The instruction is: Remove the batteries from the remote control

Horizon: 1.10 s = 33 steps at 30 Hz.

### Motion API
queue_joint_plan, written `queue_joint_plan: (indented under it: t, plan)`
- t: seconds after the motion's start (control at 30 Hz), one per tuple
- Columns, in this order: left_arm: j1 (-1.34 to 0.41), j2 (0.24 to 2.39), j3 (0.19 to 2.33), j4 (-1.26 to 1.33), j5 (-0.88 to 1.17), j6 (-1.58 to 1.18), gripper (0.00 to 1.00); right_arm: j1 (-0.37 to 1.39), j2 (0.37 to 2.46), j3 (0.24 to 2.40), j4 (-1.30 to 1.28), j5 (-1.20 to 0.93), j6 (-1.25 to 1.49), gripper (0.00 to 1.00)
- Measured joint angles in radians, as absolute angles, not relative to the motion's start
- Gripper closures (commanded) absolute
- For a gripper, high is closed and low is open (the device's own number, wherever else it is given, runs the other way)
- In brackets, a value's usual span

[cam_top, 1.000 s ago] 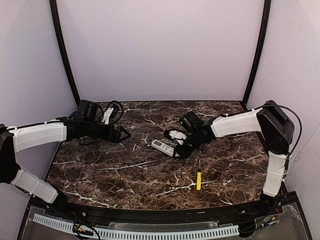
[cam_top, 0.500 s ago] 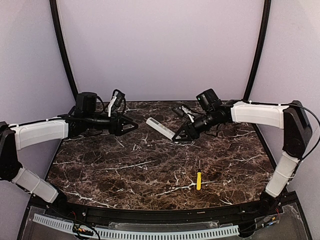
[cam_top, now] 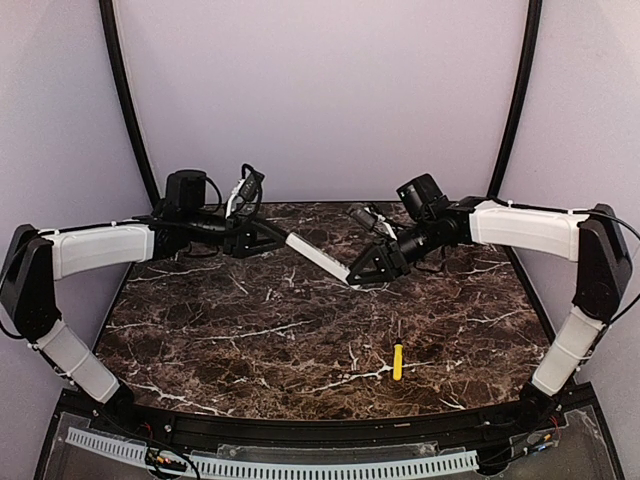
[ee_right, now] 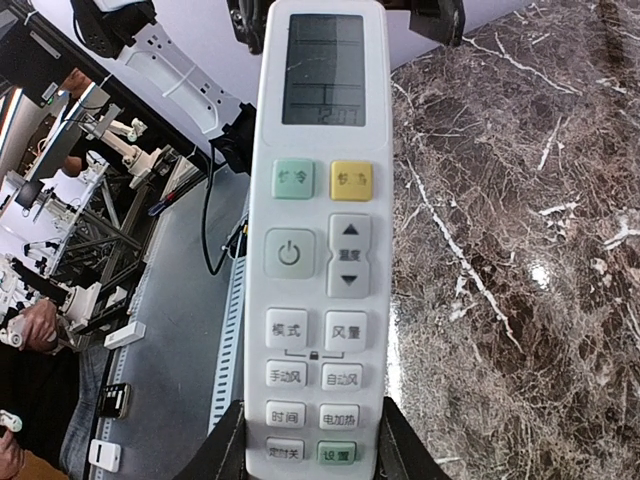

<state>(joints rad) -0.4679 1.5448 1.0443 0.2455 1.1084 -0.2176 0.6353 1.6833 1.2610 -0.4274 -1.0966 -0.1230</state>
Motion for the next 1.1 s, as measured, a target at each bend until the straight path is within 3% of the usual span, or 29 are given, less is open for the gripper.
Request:
queue_joint_plan:
  t: [0.33,0.63,0.7,0.87,0.9,0.93,1.0,1.1]
  plan:
    - [-0.504,1.577,1.066,0.234,1.154,-0.252,0.31,0.637,1.715,1.322,-0.479,-1.099,-0.138,0.92]
    - [-0.526,1.597,1.08,0.228,1.141,-0.271,0.43,0.645,1.749,1.365,-0.54,-1.094,-0.156,0.94]
    - [-0.533,1.6,1.08,0.229,1.138,-0.273,0.49,0.648,1.756,1.373,-0.55,-1.093,-0.159,0.94]
    - [-0.543,1.606,1.081,0.225,1.126,-0.279,0.94,0.654,1.759,1.385,-0.577,-1.093,-0.176,0.94]
    - [-0.543,1.606,1.081,0.224,1.127,-0.282,0.97,0.654,1.759,1.385,-0.582,-1.092,-0.18,0.91]
    - [-0.543,1.606,1.081,0.223,1.126,-0.282,0.99,0.654,1.759,1.385,-0.584,-1.091,-0.183,0.81]
    - [-0.544,1.607,1.081,0.224,1.123,-0.289,0.99,0.654,1.759,1.387,-0.588,-1.088,-0.187,0.48]
    - [-0.548,1.606,1.08,0.231,1.093,-0.314,1.0,0.654,1.759,1.399,-0.591,-1.052,-0.177,0.08]
